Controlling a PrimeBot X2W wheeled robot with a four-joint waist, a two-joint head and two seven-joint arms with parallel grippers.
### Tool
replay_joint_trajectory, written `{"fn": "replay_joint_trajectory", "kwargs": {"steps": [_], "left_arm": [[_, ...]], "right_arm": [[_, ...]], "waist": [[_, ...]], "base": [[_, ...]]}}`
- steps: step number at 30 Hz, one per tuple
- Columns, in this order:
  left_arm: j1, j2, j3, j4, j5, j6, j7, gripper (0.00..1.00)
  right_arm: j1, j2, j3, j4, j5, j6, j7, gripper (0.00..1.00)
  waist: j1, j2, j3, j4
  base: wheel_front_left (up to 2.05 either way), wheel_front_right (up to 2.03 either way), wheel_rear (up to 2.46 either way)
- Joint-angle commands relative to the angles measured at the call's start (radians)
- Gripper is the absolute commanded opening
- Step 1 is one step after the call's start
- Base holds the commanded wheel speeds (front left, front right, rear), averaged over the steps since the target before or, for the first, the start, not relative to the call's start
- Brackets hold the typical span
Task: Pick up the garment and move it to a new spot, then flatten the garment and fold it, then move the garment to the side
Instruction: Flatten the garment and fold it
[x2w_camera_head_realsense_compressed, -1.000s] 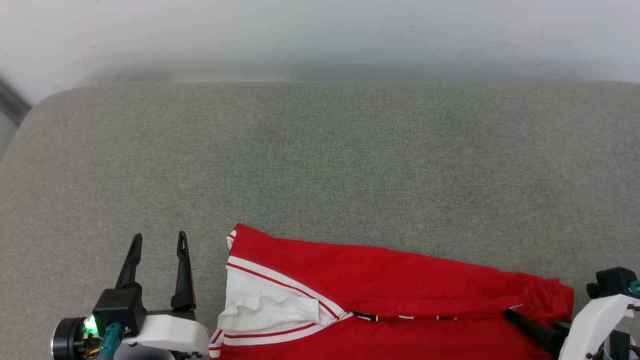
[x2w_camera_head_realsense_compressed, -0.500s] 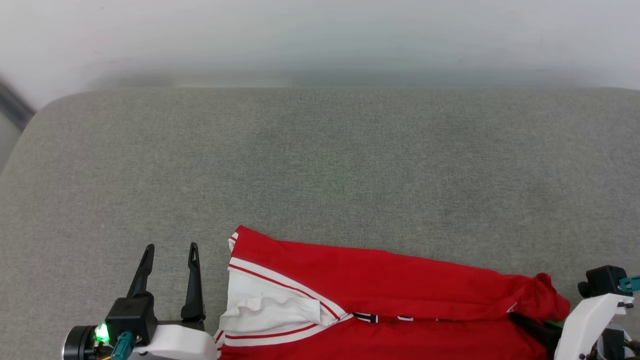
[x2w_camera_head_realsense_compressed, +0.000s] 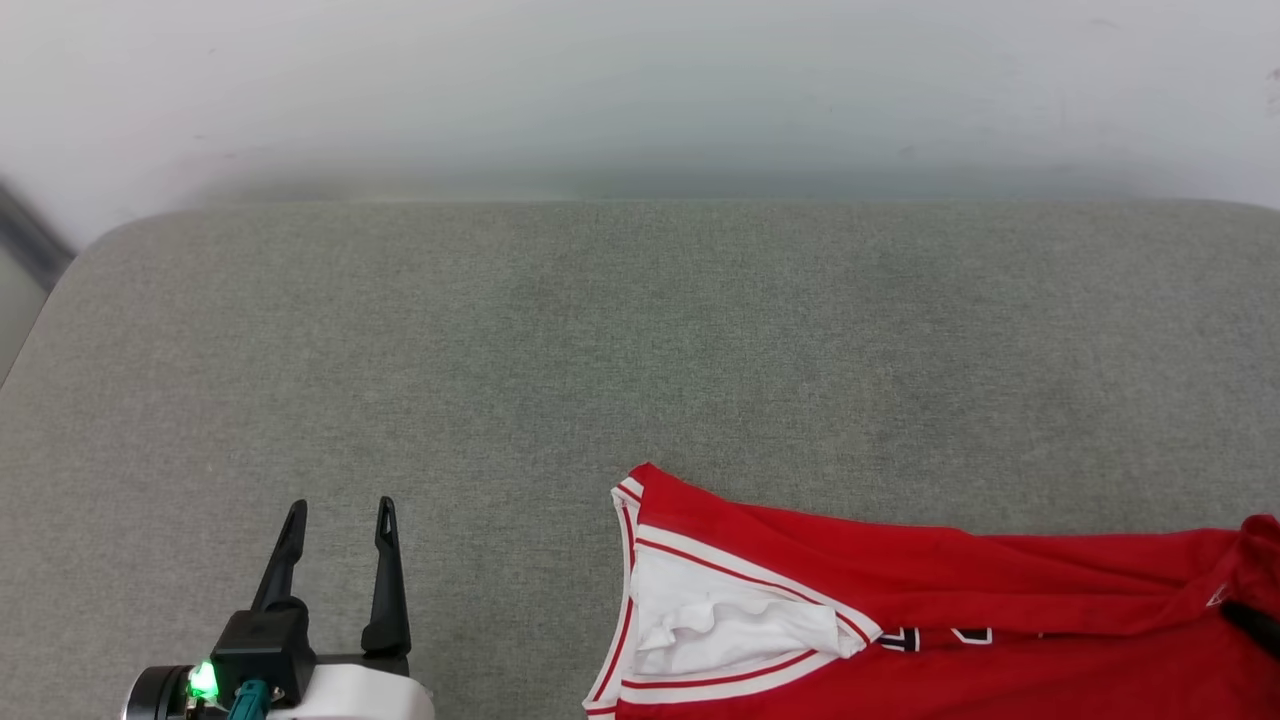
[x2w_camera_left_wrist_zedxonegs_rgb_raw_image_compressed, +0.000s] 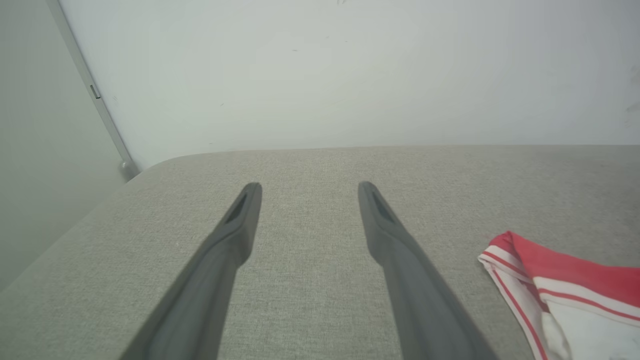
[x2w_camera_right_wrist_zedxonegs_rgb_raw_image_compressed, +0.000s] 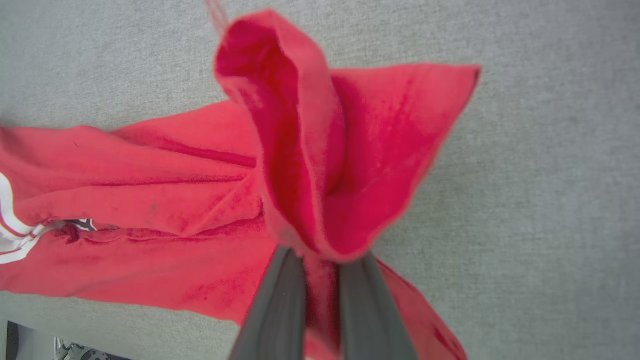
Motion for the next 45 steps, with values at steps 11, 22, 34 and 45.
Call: {"fn": "replay_joint_trajectory", "kwargs": {"steps": [11,22,34,45], "left_arm": [[0.025,-0.006,0.006,-0.003,0.006,-0.002,-0.002,1.00],[-0.010,-0.009,-0.006,-0.006,0.008,-0.006,-0.002,1.00],[-0.054,-0.010,-0.026,0.000,0.007,0.003,-0.002,1.00],[-0.065,-0.010,-0.031,0.006,-0.006,0.012,-0.002,1.00]], "right_arm": [[0.056,0.024,0.027,-0.286,0.126,-0.001,0.129,0.00],[-0.082,0.141,0.147,-0.471,0.041,-0.001,0.257,0.00],[-0.303,0.305,0.348,-0.317,-0.130,-0.001,0.286,0.00],[-0.350,0.349,0.493,-0.114,-0.153,-0.001,0.211,0.00]], "waist": [[0.0000,0.0000,-0.020,-0.008],[0.0000,0.0000,0.016,0.016],[0.0000,0.0000,0.068,0.047],[0.0000,0.0000,0.086,0.053]], "base": [[0.00,0.00,0.00],[0.00,0.00,0.00],[0.00,0.00,0.00],[0.00,0.00,0.00]]}}
